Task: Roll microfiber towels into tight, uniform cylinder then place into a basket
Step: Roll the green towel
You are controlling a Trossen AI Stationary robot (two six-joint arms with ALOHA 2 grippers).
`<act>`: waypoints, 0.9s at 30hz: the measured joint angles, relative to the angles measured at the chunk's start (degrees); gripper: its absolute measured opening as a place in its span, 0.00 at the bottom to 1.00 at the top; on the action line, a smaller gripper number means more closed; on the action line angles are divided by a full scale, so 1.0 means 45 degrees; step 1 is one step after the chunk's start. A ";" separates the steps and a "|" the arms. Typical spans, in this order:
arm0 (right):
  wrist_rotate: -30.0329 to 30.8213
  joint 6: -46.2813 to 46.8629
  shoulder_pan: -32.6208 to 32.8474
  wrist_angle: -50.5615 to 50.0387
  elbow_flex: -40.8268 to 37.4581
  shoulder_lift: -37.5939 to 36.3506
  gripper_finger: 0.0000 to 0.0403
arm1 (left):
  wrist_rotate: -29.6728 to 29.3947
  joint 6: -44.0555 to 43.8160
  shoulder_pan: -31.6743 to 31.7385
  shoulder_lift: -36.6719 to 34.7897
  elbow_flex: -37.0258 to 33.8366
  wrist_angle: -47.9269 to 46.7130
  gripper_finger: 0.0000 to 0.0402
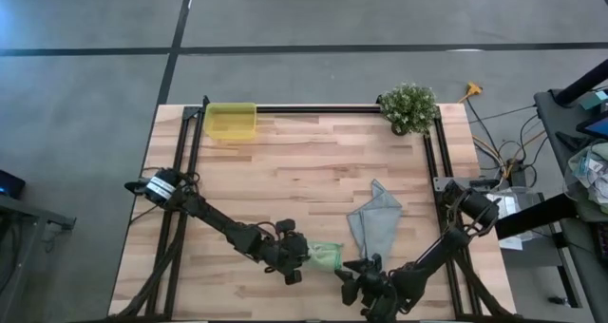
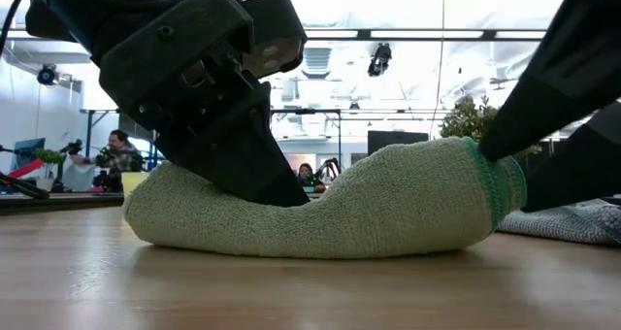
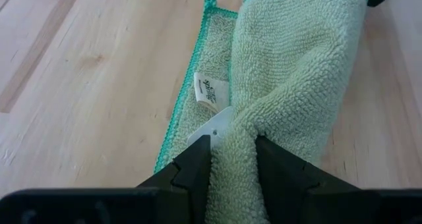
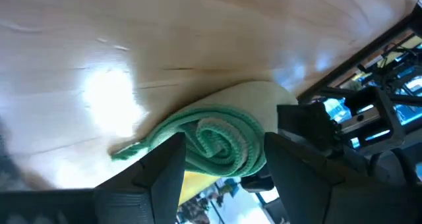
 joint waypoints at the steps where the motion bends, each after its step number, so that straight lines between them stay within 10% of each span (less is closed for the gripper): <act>1: 0.0154 -0.0122 0.0000 0.0014 0.0049 0.0017 0.50 | 0.0004 0.0000 0.0000 0.0000 0.0000 0.0000 0.25; 27: -0.0623 -0.1184 -0.0285 0.1516 0.0286 -0.0092 0.50 | -0.0009 0.0005 -0.0005 0.0000 0.0000 0.0001 0.25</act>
